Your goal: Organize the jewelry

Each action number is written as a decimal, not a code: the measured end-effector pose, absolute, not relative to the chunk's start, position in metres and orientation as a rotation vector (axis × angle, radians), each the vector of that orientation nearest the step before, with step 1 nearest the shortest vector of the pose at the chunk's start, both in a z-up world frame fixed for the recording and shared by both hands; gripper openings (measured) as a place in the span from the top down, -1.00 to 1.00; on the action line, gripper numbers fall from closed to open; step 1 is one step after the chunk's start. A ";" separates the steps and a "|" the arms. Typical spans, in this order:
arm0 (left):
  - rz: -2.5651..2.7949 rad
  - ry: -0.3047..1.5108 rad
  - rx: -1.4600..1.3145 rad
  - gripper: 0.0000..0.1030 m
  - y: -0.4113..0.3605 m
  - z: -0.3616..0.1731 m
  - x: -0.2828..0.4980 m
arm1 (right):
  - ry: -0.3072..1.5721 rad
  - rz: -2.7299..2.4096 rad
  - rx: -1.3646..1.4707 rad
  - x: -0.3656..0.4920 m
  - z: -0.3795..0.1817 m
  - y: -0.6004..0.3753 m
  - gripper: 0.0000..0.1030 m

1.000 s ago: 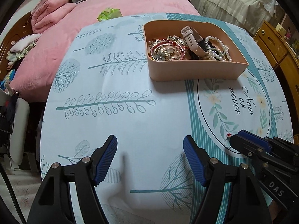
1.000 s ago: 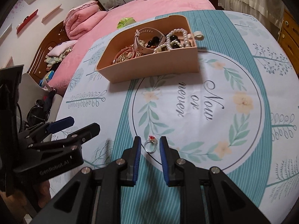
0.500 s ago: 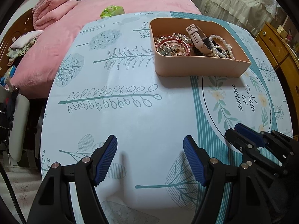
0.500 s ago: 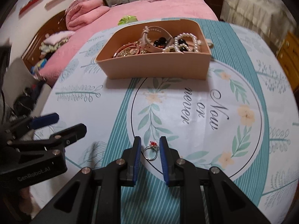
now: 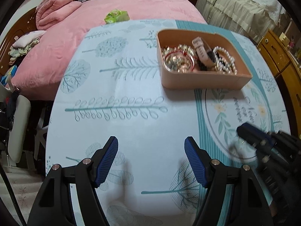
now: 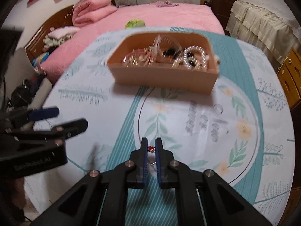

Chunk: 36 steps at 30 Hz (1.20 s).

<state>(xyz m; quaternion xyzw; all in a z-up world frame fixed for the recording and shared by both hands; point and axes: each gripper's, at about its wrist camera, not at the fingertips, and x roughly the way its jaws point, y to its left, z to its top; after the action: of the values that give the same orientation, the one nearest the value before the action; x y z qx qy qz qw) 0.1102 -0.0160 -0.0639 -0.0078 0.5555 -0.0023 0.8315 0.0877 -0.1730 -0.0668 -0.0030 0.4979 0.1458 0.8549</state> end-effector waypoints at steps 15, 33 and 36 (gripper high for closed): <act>-0.008 1.024 -0.058 -0.83 -0.018 0.003 0.175 | 0.869 0.276 0.111 0.165 0.022 -0.196 0.85; -0.025 1.062 -0.046 -0.98 -0.031 0.006 0.176 | 0.944 0.274 0.134 0.170 0.018 -0.201 0.55; -0.033 1.059 -0.043 -0.98 -0.032 0.011 0.172 | 0.954 0.259 0.120 0.161 0.018 -0.204 0.55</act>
<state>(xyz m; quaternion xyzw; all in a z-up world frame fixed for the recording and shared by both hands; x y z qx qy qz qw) 0.1719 -0.0325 0.0111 -0.0204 0.5050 -0.0156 0.8627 0.1605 -0.2037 0.0178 0.0575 0.4575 0.1240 0.8787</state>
